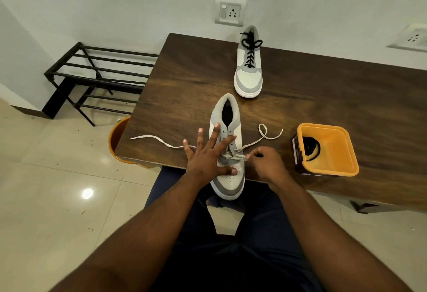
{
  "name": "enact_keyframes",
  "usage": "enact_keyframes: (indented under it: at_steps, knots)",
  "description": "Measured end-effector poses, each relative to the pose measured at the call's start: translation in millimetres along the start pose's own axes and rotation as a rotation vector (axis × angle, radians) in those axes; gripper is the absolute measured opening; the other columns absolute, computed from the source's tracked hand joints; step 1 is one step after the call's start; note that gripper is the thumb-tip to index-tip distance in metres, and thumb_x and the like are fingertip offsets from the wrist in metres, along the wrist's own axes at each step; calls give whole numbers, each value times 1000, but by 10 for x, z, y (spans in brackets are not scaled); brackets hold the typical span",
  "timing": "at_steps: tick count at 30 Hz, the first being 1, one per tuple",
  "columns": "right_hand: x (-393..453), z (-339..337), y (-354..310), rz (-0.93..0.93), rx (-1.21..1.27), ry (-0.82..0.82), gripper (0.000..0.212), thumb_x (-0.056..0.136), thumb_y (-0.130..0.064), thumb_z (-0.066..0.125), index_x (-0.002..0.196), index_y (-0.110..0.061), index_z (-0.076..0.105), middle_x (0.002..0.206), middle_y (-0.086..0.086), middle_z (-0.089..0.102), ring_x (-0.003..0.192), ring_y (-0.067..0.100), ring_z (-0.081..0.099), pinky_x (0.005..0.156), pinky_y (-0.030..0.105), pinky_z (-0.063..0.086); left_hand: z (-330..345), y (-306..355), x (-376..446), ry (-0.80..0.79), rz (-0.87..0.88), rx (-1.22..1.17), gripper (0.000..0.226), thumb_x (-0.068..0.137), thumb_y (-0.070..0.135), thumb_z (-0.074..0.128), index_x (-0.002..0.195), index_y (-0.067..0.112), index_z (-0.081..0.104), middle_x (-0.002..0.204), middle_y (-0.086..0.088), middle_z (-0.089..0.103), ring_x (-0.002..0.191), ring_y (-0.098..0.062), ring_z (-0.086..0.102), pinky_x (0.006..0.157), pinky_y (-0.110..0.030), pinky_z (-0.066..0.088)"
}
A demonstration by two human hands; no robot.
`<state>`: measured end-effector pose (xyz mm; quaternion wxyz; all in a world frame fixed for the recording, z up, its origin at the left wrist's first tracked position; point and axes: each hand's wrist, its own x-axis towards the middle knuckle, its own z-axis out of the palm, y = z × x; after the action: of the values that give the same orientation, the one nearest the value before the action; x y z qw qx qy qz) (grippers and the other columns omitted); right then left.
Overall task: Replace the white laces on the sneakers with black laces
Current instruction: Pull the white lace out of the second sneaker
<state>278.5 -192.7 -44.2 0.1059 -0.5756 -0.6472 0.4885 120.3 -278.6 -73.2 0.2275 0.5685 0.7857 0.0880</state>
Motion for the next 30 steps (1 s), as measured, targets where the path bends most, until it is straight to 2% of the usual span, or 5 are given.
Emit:
enact_keyframes:
  at_steps: [14,20,23,27,30]
  knots:
    - [123,102,-82,-101,-157,-130,13,84,-18,72,73,-12,66,74,3,68,71,17,61,69,32,48,2,7,7,-1,-6,37,102,70,76,64,139,67,-10,153,20,-36,145,-32,-27,106,-75,-10]
    - [183,-268,74,130,103,70,9,81,-10,74,75,-9,67,76,7,66,77,20,56,63,29,43,10,-16,9,1,16,17,99,70,76,62,140,66,-8,151,21,-38,144,-32,-30,105,-75,-13]
    - [189,-224,8,23,47,44,14,78,-18,77,86,-18,65,88,1,66,83,16,60,70,32,49,29,-19,18,1,17,15,100,70,76,63,140,66,-8,145,25,-45,144,-32,-31,105,-75,-13]
    - [202,35,-21,-131,-267,-20,15,76,-40,71,68,-32,62,90,-4,67,86,18,63,76,39,54,27,-8,25,0,3,26,101,70,75,64,139,67,-9,142,25,-47,144,-31,-31,105,-75,-13]
    - [234,136,23,-153,-309,-57,22,84,-34,67,64,-27,59,87,-2,67,88,25,63,80,45,53,19,-1,15,-1,-8,30,101,70,75,64,139,68,-8,142,26,-46,144,-31,-31,105,-75,-12]
